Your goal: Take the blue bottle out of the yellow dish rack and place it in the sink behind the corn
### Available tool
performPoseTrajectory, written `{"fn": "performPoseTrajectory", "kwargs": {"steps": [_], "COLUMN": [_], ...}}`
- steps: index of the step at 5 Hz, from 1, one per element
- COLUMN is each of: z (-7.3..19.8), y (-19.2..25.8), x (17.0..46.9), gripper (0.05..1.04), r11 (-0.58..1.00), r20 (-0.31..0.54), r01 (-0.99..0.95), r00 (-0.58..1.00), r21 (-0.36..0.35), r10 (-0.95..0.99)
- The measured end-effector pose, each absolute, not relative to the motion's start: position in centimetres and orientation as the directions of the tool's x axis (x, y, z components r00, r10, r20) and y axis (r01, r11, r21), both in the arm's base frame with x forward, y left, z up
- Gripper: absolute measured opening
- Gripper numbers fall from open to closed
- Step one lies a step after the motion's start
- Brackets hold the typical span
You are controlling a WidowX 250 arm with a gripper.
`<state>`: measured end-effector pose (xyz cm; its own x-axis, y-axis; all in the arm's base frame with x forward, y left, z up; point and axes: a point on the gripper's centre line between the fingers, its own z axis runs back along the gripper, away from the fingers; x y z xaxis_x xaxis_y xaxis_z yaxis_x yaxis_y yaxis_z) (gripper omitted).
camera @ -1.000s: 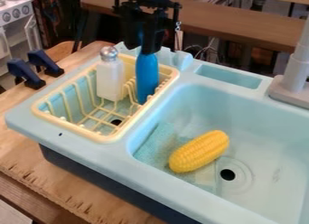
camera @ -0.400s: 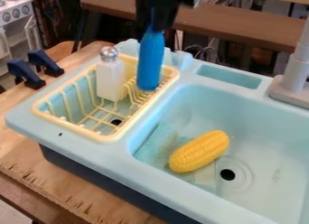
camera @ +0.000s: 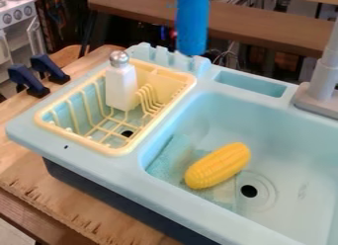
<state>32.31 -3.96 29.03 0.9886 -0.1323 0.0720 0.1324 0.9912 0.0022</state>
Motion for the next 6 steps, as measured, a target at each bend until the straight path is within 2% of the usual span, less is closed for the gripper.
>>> {"fn": "performPoseTrajectory", "kwargs": {"steps": [1, 3, 4, 6], "z": [28.9, 24.9, 23.1, 22.4], "y": [-4.6, -5.4, -5.8, -7.8], "x": [31.7, 30.6, 31.0, 32.1], "gripper": [0.355, 0.355, 0.355, 0.355], "r11": [0.989, 0.985, 0.979, 0.962], "r20": [0.031, -0.110, -0.106, -0.029], "r01": [0.144, 0.170, 0.200, 0.274], "r00": [0.989, 0.979, 0.974, 0.961], "r21": [-0.038, -0.038, -0.035, 0.002], "r10": [-0.143, -0.173, -0.202, -0.274]}}
